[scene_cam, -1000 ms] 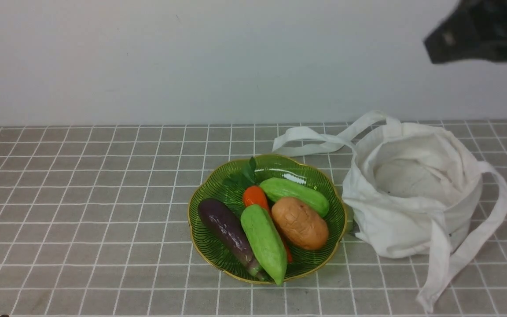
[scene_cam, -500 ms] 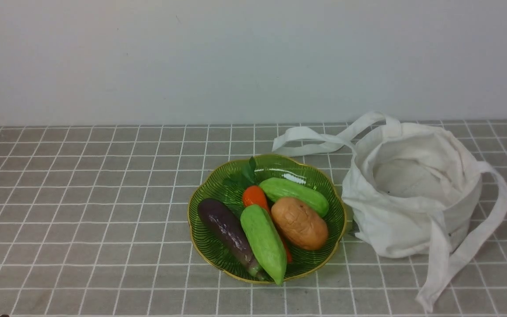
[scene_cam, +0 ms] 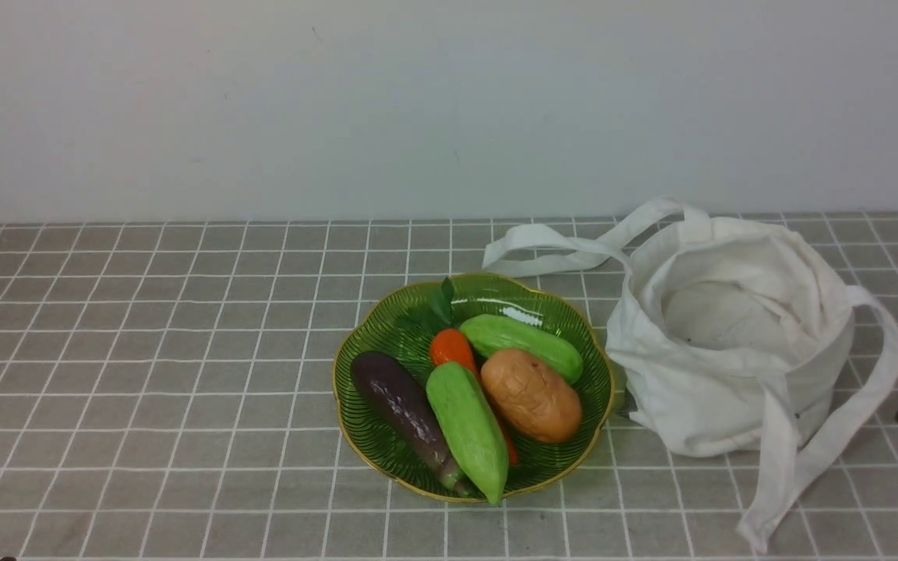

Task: Take vegetables from bag on grey coffee tablecloth place on plate.

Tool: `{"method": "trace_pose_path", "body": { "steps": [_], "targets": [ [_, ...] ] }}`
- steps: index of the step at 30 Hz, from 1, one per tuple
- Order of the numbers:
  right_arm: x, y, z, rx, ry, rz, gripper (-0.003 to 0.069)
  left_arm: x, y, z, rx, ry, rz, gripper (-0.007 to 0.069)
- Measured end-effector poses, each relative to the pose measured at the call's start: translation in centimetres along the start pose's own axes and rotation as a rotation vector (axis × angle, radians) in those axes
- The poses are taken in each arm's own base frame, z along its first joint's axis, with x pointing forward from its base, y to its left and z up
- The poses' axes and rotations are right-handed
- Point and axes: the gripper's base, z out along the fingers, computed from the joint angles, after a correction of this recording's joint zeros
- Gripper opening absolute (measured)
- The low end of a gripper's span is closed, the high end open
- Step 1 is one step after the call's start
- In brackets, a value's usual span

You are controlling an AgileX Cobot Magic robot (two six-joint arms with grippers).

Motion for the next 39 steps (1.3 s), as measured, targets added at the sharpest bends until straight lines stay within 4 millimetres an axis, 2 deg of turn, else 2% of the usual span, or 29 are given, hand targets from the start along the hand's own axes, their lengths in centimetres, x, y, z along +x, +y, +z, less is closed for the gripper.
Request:
{"method": "trace_pose_path", "body": {
  "steps": [14, 18, 21, 22, 23, 24, 25, 29, 34, 39],
  "targets": [
    [0.0, 0.0, 0.0, 0.000, 0.001, 0.000, -0.0015, 0.0, 0.0, 0.0, 0.000, 0.000, 0.000, -0.0008],
    [0.6, 0.0, -0.3, 0.000, -0.006, 0.000, -0.0015, 0.0, 0.0, 0.0, 0.000, 0.000, 0.000, -0.0008],
    [2.5, -0.5, -0.9, 0.042, -0.007, -0.001, -0.0015, 0.0, 0.0, 0.0, 0.000, 0.000, 0.000, -0.0008],
    [2.4, -0.5, -1.0, 0.041, -0.011, 0.001, -0.0015, 0.0, 0.0, 0.0, 0.000, 0.000, 0.000, -0.0008],
    [3.9, -1.0, -1.4, 0.104, 0.006, 0.018, -0.0015, 0.0, 0.0, 0.0, 0.000, 0.000, 0.000, -0.0008],
    [3.9, -1.0, -1.4, 0.104, 0.000, 0.019, -0.0015, 0.0, 0.0, 0.0, 0.000, 0.000, 0.000, -0.0008],
    [5.1, -1.4, -1.8, 0.166, 0.016, 0.026, -0.0015, 0.0, 0.0, 0.0, 0.000, 0.000, 0.000, -0.0008],
    [7.6, -2.3, -2.7, 0.321, 0.043, 0.046, -0.0015, 0.0, 0.0, 0.0, 0.000, 0.000, 0.000, -0.0008],
    [9.2, -2.7, -3.4, 0.420, 0.086, 0.064, -0.0015, 0.0, 0.0, 0.0, 0.000, 0.000, 0.000, -0.0008],
    [9.8, -2.8, -3.4, 0.428, 0.117, 0.063, -0.0015, 0.0, 0.0, 0.0, 0.000, 0.000, 0.000, -0.0008]
  ]
}}
